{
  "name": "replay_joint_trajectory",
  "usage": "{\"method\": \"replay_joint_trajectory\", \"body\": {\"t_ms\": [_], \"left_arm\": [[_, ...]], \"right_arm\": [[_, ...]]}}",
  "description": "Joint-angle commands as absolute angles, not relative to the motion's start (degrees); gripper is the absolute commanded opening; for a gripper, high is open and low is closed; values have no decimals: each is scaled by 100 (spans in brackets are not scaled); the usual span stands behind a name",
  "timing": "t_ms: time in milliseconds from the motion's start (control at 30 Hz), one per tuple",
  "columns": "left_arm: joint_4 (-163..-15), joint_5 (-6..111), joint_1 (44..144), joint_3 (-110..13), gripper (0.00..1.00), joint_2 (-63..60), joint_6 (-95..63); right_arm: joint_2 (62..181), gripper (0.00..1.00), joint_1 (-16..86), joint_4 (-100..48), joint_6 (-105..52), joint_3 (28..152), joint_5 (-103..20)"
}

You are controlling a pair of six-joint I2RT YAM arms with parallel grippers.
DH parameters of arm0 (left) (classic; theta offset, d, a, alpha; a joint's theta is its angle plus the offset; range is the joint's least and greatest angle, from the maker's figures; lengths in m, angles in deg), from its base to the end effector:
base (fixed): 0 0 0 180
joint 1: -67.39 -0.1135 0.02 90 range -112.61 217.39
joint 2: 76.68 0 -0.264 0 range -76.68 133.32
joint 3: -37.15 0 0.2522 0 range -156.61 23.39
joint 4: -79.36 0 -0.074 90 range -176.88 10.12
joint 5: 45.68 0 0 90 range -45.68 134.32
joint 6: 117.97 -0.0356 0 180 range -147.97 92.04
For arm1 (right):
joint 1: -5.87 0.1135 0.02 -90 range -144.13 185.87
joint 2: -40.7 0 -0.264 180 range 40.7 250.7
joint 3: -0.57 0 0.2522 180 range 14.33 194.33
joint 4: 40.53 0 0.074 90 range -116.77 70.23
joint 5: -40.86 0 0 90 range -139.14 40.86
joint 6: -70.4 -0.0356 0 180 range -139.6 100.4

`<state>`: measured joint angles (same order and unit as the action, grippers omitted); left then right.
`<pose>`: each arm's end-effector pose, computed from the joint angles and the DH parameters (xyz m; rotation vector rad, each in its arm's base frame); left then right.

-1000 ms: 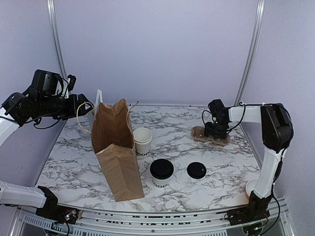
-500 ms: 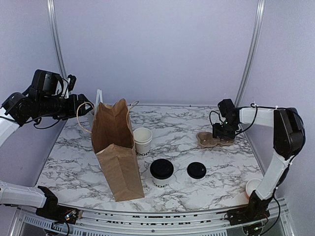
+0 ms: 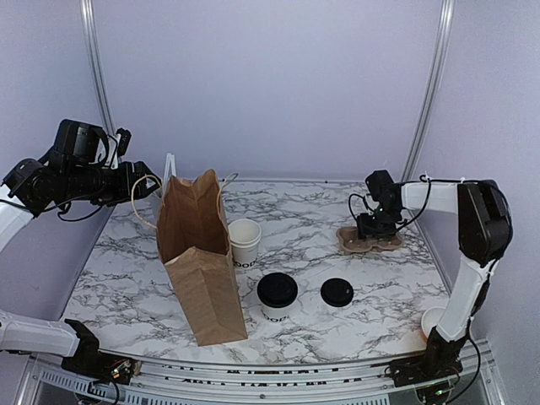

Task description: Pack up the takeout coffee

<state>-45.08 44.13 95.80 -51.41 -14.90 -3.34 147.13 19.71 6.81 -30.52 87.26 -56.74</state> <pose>0.1904 -0.1028 0.4070 0.0679 2.1210 -0.5574 0.3649 0.0850 0.1809 -0.0327 2.7226 -0.0583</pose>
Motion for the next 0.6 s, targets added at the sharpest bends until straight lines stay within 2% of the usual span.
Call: {"method": "replay_joint_trajectory", "body": {"t_ms": [0,567], "left_arm": [[-4594,4492,9550,-5176,74,-1500,-319],[-4454,4527,9549,-5176,75,-1598,-230]], "right_arm": [[14926,66,1949,721,-2829,8941,-5496],[15209,57,1877,711,-2646,8988,-5414]]}}
